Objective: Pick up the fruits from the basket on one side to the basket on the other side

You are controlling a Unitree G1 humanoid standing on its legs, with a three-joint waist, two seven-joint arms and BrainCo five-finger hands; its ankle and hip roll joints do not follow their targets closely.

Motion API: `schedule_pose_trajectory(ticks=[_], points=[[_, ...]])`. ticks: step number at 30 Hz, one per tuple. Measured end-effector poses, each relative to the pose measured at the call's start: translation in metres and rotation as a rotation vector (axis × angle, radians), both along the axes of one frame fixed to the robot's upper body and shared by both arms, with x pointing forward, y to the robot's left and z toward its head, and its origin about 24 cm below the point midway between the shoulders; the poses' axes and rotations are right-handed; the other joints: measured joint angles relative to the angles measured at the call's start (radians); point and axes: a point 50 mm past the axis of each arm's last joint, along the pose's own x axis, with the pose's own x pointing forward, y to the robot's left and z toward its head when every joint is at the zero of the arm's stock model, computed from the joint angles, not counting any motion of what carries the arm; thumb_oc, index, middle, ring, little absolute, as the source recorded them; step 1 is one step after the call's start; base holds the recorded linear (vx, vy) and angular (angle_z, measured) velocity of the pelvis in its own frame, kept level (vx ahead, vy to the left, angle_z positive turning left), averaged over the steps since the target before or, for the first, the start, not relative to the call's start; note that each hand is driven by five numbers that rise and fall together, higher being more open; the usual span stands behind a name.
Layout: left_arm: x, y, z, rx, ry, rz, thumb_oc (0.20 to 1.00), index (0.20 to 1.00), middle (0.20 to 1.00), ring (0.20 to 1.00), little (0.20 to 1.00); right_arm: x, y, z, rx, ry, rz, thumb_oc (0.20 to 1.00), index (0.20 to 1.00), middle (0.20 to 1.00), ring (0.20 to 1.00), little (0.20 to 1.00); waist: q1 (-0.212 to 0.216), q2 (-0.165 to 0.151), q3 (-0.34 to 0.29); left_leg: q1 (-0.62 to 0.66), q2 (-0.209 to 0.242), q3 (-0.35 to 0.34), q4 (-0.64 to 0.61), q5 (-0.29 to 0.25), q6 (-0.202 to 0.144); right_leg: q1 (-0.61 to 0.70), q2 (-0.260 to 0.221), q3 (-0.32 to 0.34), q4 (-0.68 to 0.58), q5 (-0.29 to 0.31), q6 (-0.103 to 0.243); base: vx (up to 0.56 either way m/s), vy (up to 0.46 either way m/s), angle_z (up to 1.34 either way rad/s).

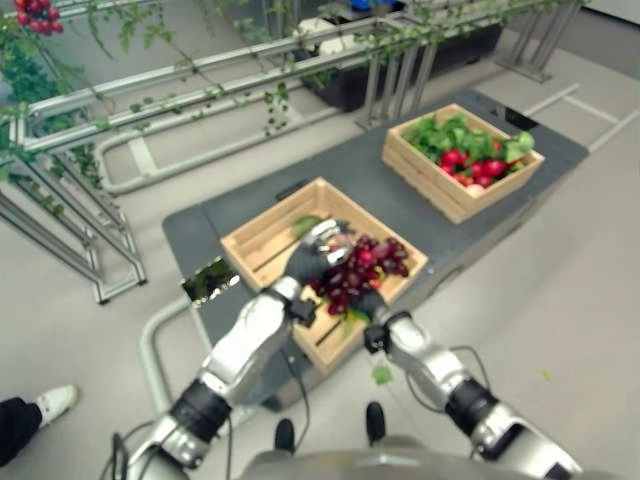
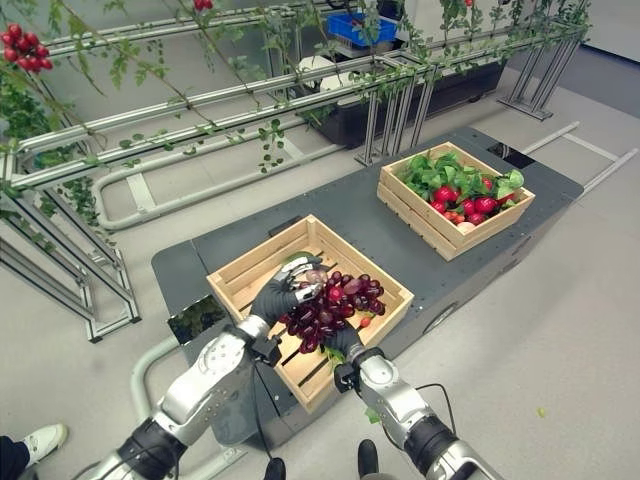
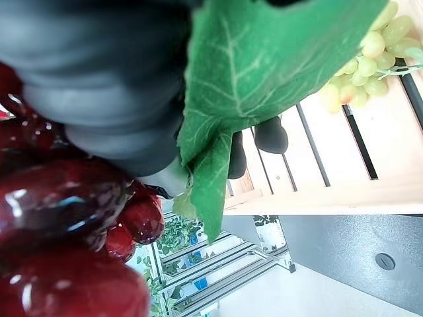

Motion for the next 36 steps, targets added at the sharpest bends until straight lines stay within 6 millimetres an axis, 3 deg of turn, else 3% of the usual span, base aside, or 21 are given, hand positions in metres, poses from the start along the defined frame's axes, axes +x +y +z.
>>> schedule_pose_trajectory(ticks=[16, 25, 31, 36], points=[[0.002, 0.009, 0.002, -0.039, -0.015, 0.072, 1.0, 1.0, 1.0, 1.0, 1.0, 0.004, -0.011, 0.001, -0.004, -0.004, -0.063, 0.2, 0.2, 0.2, 0.2, 0.2, 0.001, -0.011, 0.002, 0.0, 0.0, 0.001, 0.0, 0.0, 0.0, 0.0, 0.0, 0.0, 0.0, -0.001, 0.001, 0.0, 0.0, 0.0], [-0.007, 0.046, -0.011, -0.07, 0.019, 0.253, 1.0, 1.0, 1.0, 1.0, 1.0, 0.002, -0.032, -0.005, -0.01, 0.007, -0.159, 0.2, 0.2, 0.2, 0.2, 0.2, 0.008, -0.018, 0.006, 0.001, 0.0, 0.001, -0.001, -0.001, 0.001, 0.0, 0.0, 0.0, 0.0, -0.003, 0.001, 0.0, 0.0, 0.0], [-0.017, 0.078, -0.021, -0.058, 0.028, 0.397, 1.0, 1.0, 1.0, 1.0, 1.0, -0.006, -0.06, -0.013, -0.052, 0.018, -0.254, 0.2, 0.2, 0.2, 0.2, 0.2, 0.029, -0.032, 0.022, -0.002, 0.0, -0.005, -0.001, -0.002, 0.0, 0.002, -0.001, -0.006, 0.0, -0.005, 0.002, -0.01, 0.0, 0.02], [-0.029, 0.102, -0.036, 0.021, 0.061, 0.508, 1.0, 1.0, 1.0, 1.0, 1.0, -0.012, -0.083, -0.009, -0.054, -0.02, -0.338, 0.2, 0.2, 0.2, 0.2, 0.2, 0.029, -0.032, 0.038, -0.001, -0.002, -0.018, -0.001, -0.003, 0.002, 0.009, -0.003, -0.011, 0.0, -0.013, 0.004, -0.02, 0.012, 0.07]])
